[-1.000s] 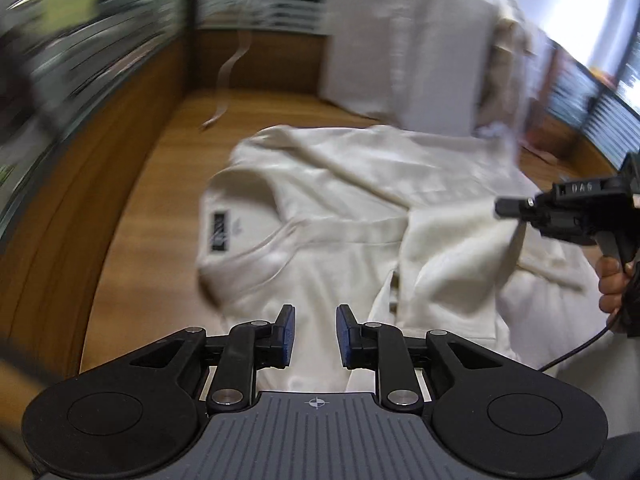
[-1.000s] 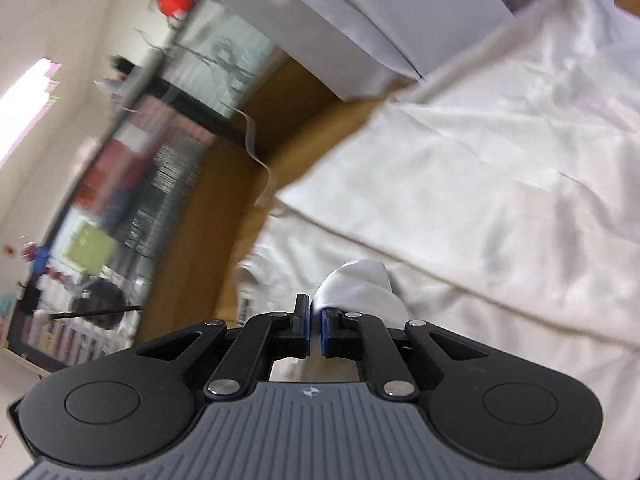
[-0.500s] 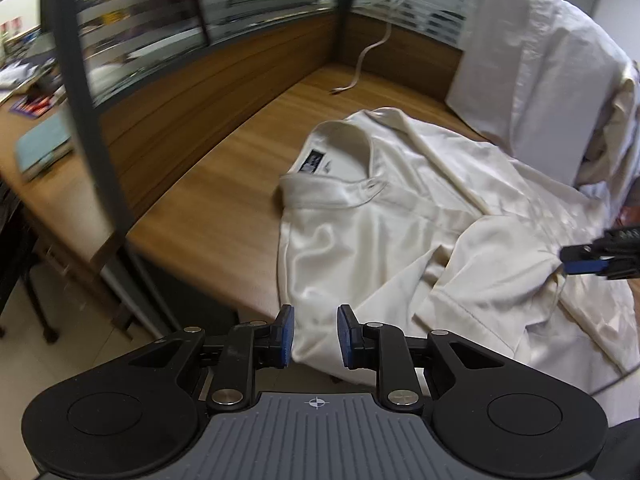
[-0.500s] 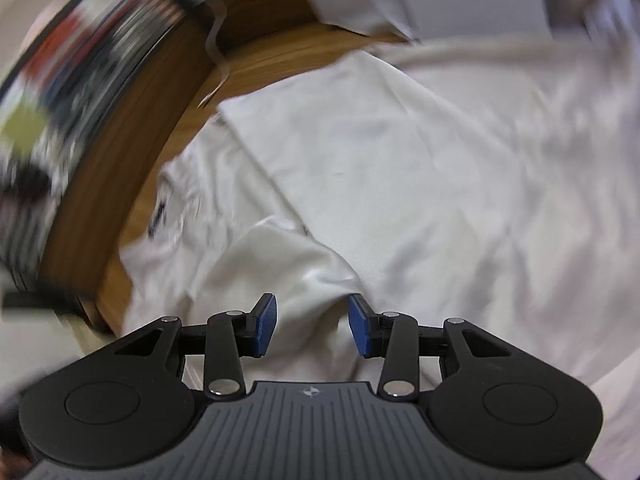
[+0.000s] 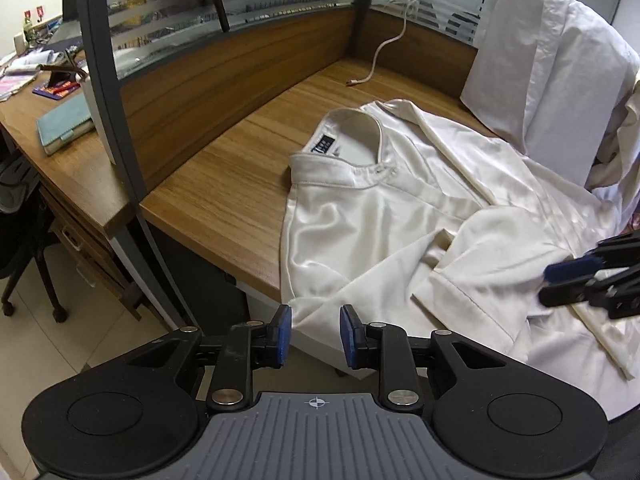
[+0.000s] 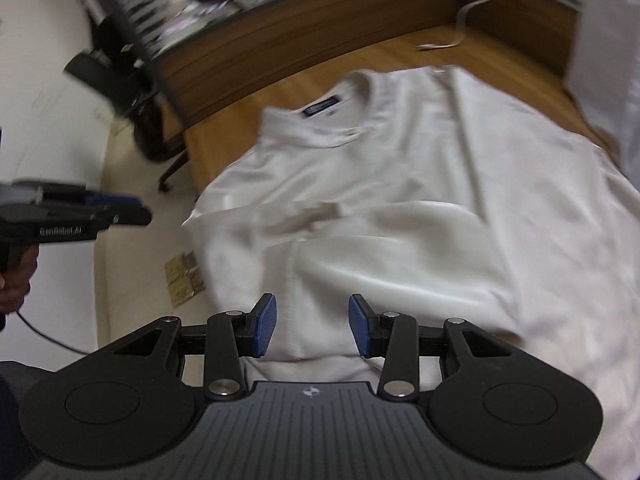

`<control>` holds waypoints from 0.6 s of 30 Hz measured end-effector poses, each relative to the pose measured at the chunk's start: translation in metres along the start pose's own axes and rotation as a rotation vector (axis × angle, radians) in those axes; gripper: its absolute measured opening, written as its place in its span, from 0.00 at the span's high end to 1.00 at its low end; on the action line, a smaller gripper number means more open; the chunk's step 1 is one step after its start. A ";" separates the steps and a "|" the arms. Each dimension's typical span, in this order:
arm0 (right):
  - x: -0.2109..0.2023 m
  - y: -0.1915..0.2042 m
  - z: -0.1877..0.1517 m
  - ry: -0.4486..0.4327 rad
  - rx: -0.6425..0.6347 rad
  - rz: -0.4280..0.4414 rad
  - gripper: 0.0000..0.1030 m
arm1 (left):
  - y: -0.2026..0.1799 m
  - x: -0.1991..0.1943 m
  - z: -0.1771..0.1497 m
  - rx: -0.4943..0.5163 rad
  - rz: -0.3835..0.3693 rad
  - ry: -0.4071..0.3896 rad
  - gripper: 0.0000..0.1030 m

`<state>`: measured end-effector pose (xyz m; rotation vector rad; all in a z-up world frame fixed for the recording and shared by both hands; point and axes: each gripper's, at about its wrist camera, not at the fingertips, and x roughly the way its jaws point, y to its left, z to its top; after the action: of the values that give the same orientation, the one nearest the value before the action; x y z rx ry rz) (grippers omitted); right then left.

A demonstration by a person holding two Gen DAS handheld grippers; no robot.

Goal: Fold clothes

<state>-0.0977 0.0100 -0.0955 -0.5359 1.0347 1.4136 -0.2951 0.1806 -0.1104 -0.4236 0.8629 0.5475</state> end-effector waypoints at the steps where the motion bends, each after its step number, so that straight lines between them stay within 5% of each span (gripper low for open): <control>1: 0.006 0.005 0.003 0.014 -0.022 0.012 0.56 | 0.001 -0.001 0.000 -0.006 0.007 -0.003 0.68; 14: 0.074 0.041 0.004 0.115 -0.204 -0.035 0.53 | 0.012 -0.007 -0.008 -0.103 0.061 -0.002 0.66; 18: 0.075 0.044 0.000 0.095 -0.240 -0.082 0.89 | 0.012 -0.006 -0.009 -0.116 0.067 0.000 0.66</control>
<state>-0.1510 0.0567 -0.1459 -0.8187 0.9118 1.4594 -0.3108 0.1835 -0.1123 -0.5018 0.8505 0.6620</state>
